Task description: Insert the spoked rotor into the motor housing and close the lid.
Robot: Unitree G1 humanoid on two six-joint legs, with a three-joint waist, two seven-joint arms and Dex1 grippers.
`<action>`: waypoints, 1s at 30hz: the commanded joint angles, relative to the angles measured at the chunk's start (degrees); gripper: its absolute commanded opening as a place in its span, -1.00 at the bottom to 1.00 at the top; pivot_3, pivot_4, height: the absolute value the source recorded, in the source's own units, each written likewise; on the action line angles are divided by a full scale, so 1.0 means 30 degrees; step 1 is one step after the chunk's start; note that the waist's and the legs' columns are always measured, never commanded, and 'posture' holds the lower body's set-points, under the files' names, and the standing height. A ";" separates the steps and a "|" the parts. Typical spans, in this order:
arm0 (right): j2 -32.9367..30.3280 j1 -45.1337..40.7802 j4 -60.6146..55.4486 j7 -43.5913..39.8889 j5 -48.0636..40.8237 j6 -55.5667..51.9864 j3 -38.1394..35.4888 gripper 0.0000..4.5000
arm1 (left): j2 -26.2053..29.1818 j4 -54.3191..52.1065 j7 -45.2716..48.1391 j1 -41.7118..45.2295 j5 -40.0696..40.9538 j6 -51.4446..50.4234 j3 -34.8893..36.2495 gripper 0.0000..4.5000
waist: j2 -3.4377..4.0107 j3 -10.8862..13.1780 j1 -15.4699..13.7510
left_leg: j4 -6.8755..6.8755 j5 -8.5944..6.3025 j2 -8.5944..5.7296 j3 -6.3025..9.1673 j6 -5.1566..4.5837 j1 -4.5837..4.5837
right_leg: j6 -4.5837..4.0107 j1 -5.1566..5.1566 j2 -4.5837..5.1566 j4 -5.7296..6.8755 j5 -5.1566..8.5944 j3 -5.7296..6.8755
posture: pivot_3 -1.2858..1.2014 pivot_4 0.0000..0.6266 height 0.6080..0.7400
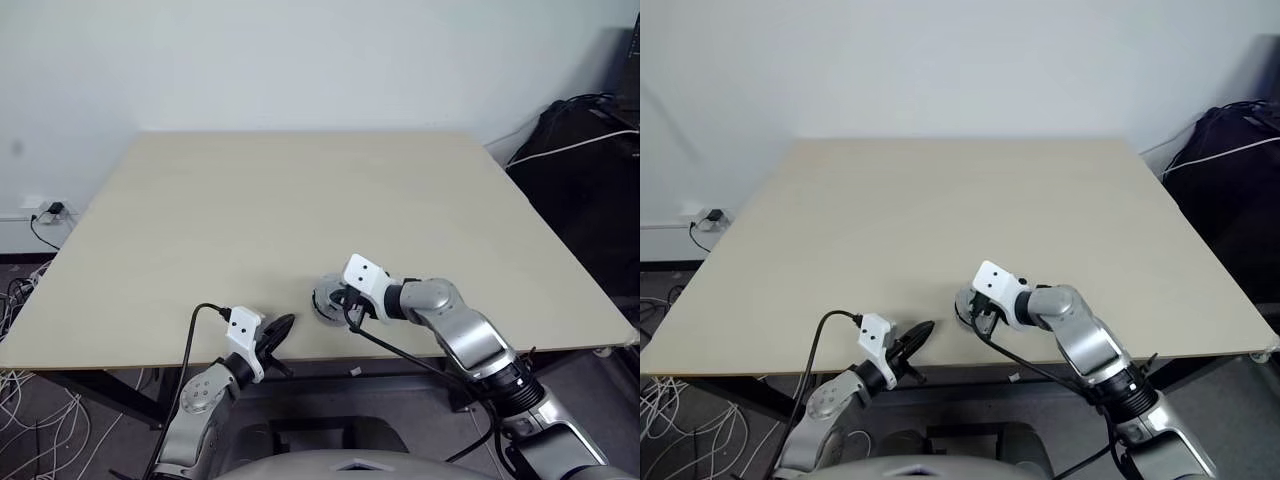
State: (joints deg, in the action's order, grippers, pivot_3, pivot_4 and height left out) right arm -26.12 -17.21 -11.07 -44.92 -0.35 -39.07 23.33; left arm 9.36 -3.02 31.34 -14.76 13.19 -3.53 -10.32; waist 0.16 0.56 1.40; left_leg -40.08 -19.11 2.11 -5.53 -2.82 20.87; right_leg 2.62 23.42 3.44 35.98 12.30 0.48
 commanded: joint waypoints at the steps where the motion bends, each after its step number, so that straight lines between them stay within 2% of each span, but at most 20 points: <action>1: 0.0422 -0.0233 0.0308 0.0431 -0.0058 0.0323 -0.0090 -0.99 | 0.0117 -0.1085 0.0135 0.0097 0.0145 -0.0079 -0.0201 -1.00 | -0.0003 -0.0002 -0.0001 | 0.0000 0.0000 0.0000 0.0001 0.0000 -0.0002 | 0.0000 -0.0004 0.0000 0.0000 0.0000 -0.0001 | 0.03 -1.00 1.00; 20: 0.1440 -0.0153 0.1309 0.1370 -0.0377 -0.0042 -0.0182 -0.99 | 0.0220 0.1052 0.0374 0.0439 -0.1262 0.3901 -0.0302 -1.00 | 0.0008 -0.0007 -0.0008 | 0.0000 0.0000 0.0000 -0.0002 0.0000 -0.0002 | 0.0000 -0.0001 0.0000 0.0001 0.0000 -0.0001 | 0.03 -1.00 1.00; 30: 0.2603 -0.0118 0.1972 0.2922 -0.0793 -0.1936 -0.0862 -0.99 | 0.0703 0.1450 0.0949 0.0743 -0.1755 0.5046 -0.0682 -1.00 | 0.0037 -0.0029 -0.0008 | 0.0000 0.0001 0.0003 -0.0009 0.0002 -0.0002 | 0.0002 -0.0001 0.0001 0.0003 -0.0002 -0.0001 | 0.03 -1.00 1.00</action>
State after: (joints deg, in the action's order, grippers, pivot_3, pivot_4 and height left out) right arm -18.21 -17.12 -5.02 -37.05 -2.67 -43.82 21.94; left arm 11.46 1.97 33.88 -13.35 7.95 10.38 -11.89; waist 0.27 0.47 1.37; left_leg -40.07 -19.11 2.11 -5.55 -2.82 20.86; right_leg 2.63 23.41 3.45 35.98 12.30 0.48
